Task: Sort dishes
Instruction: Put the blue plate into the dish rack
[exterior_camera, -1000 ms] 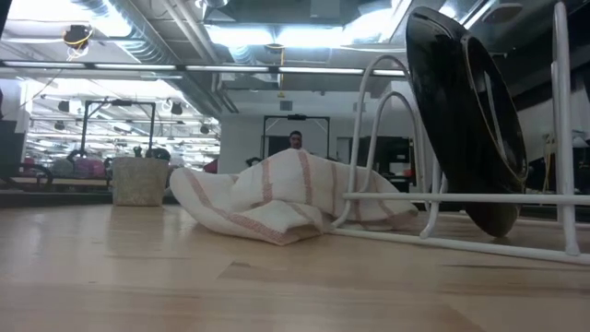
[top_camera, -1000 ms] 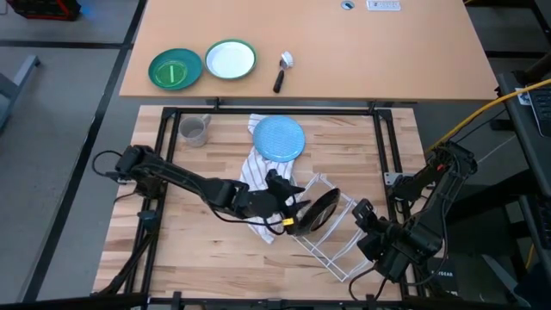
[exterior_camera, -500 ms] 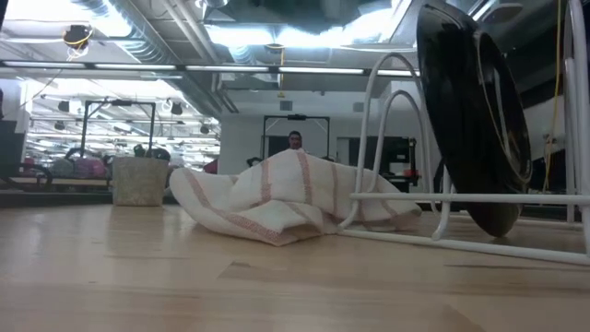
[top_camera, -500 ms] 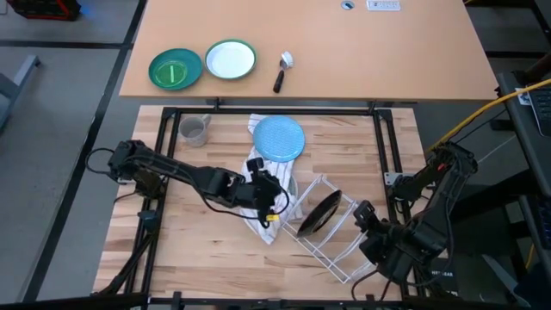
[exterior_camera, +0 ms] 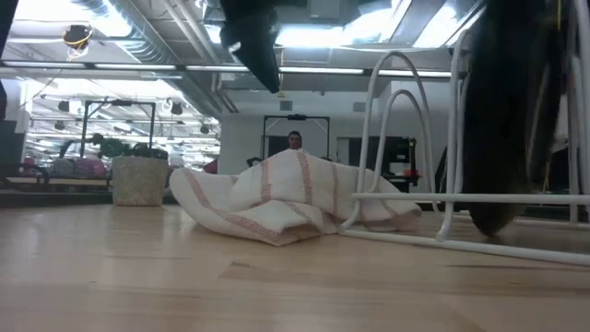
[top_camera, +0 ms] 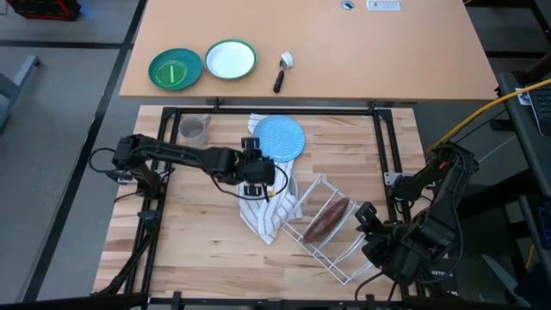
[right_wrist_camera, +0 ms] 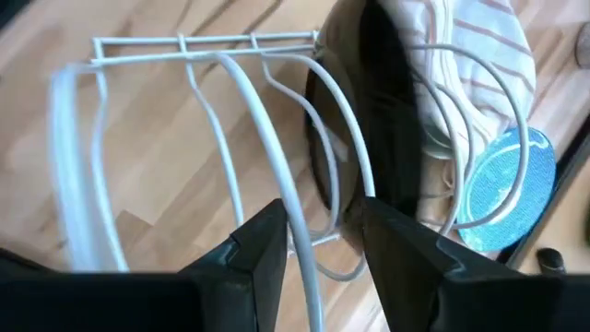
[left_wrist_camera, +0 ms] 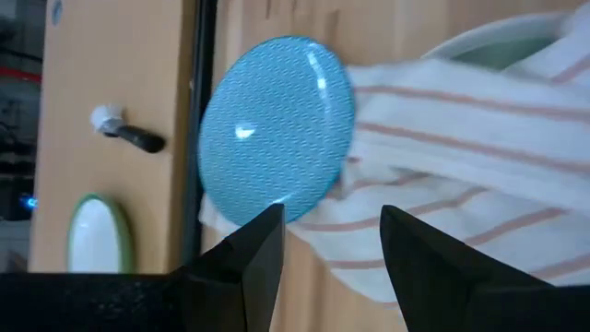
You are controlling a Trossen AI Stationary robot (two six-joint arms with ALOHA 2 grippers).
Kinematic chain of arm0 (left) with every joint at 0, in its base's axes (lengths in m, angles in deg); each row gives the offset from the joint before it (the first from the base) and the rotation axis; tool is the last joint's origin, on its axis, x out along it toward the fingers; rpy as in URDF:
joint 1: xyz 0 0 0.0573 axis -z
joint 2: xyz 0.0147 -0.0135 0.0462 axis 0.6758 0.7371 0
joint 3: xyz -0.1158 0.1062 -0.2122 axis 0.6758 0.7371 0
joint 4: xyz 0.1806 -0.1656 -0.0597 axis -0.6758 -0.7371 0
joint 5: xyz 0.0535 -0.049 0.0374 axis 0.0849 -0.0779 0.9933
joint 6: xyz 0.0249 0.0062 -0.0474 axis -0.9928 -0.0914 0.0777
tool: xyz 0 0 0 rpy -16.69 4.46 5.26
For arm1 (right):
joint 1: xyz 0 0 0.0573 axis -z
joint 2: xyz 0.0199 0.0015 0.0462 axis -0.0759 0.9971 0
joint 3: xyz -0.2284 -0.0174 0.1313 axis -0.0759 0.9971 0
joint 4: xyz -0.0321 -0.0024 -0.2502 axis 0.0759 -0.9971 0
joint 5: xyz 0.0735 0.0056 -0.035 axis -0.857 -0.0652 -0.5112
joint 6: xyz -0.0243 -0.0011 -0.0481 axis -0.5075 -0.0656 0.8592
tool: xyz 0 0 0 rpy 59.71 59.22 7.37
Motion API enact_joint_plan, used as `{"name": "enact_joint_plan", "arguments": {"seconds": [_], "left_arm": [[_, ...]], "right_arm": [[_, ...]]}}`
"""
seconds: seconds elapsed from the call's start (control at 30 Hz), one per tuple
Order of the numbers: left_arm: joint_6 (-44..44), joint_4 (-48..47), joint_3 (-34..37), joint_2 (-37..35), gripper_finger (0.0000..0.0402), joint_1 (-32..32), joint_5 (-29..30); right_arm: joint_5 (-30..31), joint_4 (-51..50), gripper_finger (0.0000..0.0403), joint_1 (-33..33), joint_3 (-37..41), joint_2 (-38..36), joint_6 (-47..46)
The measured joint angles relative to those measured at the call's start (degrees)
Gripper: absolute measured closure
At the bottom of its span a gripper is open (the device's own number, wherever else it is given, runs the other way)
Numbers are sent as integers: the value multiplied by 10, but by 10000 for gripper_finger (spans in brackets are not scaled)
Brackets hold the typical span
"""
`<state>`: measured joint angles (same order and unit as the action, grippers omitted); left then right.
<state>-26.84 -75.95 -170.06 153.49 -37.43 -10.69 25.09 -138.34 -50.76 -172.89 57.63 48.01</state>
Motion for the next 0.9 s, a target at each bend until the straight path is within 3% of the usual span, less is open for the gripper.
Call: {"name": "enact_joint_plan", "arguments": {"seconds": [0.27, 0.47, 0.9], "left_arm": [[-59, 0, 8, 0, 233, -79, -4], [-123, 37, 58, 0, 233, -143, -28], [-320, 257, 189, 1, 233, -249, -96]], "right_arm": [[-16, -1, 258, 0, -38, 0, 0], [-14, -6, 258, 0, -45, -1, 4], [57, -6, 258, 0, -45, -1, 5]]}}
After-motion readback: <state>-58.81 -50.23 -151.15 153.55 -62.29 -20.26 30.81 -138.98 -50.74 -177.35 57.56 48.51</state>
